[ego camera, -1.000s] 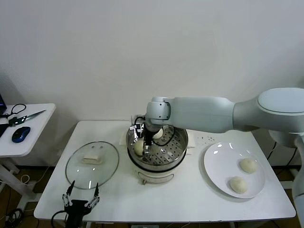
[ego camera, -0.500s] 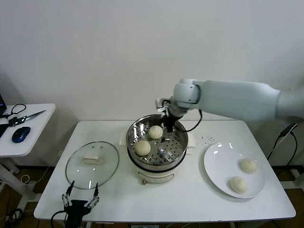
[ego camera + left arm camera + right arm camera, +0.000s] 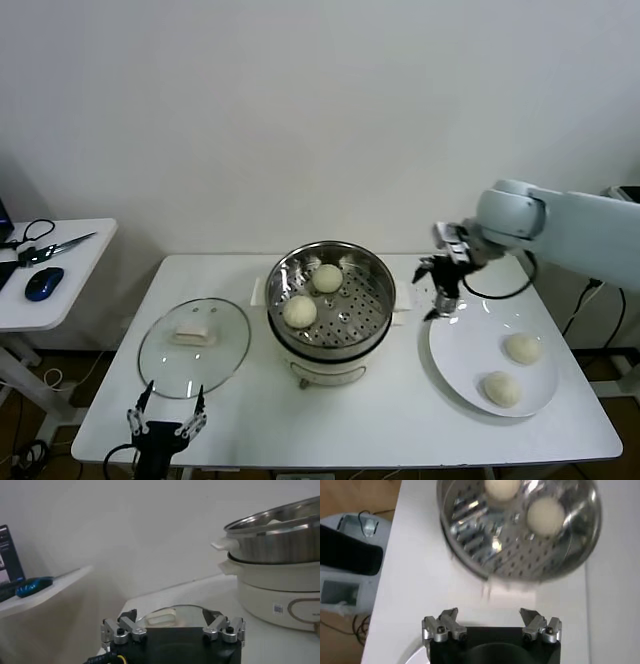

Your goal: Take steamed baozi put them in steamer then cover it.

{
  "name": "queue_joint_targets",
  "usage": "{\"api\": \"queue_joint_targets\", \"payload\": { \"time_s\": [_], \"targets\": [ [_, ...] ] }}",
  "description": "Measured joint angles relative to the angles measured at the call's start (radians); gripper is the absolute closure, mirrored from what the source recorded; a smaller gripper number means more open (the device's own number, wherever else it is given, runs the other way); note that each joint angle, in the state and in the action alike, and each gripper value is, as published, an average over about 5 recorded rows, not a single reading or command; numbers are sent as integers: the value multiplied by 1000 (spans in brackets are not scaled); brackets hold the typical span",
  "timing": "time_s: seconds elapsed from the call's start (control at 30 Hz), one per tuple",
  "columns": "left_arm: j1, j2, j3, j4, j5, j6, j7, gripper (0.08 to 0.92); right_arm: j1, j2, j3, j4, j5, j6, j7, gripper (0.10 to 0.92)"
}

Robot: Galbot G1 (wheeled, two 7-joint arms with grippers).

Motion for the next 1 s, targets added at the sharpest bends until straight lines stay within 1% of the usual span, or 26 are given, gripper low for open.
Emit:
{"api": "queue_joint_targets", "payload": {
  "time_s": [0.27, 0.5, 0.73, 1.0],
  "targets": [
    [5, -8, -3, -9, 9, 5, 0, 177, -239, -132, 143, -19, -184, 36, -42, 203],
    [3, -15, 2, -4, 21, 8, 0, 177, -428, -176, 262, -54, -302, 54, -56, 203],
    [2, -18, 2, 1, 25, 9, 0, 177, -525, -175, 340, -99, -366, 59, -55, 203],
    [5, -20, -2, 8, 27, 7, -1, 177, -574, -141, 376, -148, -396, 62, -56, 203]
  ]
}}
